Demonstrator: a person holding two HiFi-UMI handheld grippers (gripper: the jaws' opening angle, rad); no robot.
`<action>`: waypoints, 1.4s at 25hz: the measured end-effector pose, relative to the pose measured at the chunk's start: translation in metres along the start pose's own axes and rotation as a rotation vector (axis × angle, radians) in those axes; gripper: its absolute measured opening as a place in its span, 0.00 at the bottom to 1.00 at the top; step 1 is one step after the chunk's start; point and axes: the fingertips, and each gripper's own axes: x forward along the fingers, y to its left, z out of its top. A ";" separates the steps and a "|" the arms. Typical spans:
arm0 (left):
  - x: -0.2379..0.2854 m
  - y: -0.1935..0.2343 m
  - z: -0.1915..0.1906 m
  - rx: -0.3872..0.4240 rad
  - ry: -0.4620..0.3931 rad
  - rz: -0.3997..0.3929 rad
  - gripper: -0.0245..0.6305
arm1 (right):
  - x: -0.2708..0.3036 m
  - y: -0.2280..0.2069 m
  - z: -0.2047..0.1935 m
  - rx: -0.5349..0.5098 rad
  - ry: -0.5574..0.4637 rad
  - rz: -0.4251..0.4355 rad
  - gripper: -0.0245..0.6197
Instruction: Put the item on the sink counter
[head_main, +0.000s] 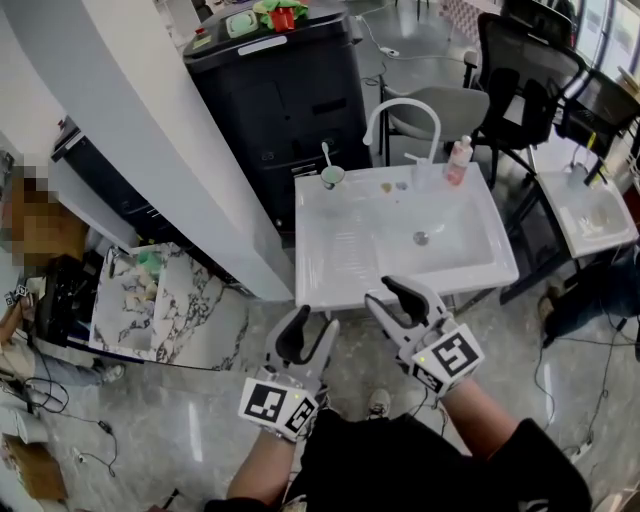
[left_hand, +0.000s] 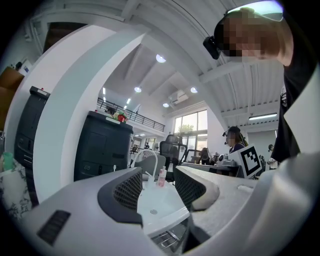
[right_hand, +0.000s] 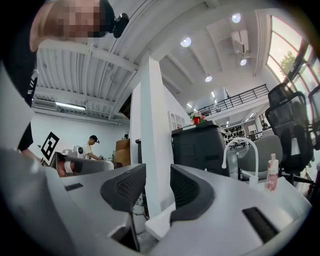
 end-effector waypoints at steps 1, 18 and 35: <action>-0.003 0.004 0.000 -0.002 -0.001 -0.002 0.34 | 0.002 0.004 0.000 -0.004 -0.001 -0.004 0.26; -0.054 0.073 0.015 -0.018 0.021 -0.118 0.11 | 0.041 0.066 -0.001 -0.007 -0.010 -0.159 0.03; -0.061 0.081 0.018 -0.012 0.040 -0.180 0.05 | 0.044 0.087 0.001 -0.020 0.017 -0.199 0.03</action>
